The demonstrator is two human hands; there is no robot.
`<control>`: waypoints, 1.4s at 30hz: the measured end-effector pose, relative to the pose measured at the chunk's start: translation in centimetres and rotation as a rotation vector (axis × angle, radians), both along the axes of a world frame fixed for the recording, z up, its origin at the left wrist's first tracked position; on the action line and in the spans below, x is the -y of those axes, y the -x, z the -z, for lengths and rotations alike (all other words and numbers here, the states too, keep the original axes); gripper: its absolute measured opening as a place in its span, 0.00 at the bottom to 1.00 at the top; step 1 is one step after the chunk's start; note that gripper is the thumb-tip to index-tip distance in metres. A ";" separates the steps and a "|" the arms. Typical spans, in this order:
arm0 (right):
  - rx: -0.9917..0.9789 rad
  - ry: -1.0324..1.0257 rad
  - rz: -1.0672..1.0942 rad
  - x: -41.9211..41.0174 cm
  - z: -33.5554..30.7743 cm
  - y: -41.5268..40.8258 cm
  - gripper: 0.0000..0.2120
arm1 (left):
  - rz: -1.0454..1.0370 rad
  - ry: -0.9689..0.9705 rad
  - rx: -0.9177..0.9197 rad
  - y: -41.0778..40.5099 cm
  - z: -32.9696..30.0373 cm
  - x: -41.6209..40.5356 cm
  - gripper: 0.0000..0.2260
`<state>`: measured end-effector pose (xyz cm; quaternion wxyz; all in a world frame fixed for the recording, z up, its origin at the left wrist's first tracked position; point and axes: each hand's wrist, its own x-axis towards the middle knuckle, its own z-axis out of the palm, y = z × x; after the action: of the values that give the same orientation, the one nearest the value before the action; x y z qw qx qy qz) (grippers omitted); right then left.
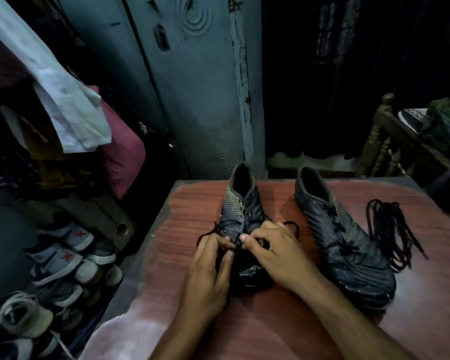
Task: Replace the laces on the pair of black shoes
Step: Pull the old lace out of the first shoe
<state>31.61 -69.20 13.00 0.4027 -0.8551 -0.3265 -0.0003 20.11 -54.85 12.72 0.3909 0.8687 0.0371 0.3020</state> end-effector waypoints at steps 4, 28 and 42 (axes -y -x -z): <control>-0.062 0.064 0.064 0.1 -0.6 0.4 0.29 | 0.073 0.079 -0.034 1.4 -0.5 1.2 0.02; -0.139 0.044 -0.434 2.5 -2.4 -0.7 0.07 | -0.137 0.146 -0.163 0.6 -0.6 1.8 0.15; -0.141 -0.010 -0.097 0.6 -0.9 -0.1 0.23 | 0.081 0.358 -0.128 1.2 -0.6 1.0 0.05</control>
<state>31.70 -69.80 13.86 0.4283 -0.8344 -0.3381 0.0779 18.93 -55.84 13.27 0.5479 0.8034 0.0802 0.2191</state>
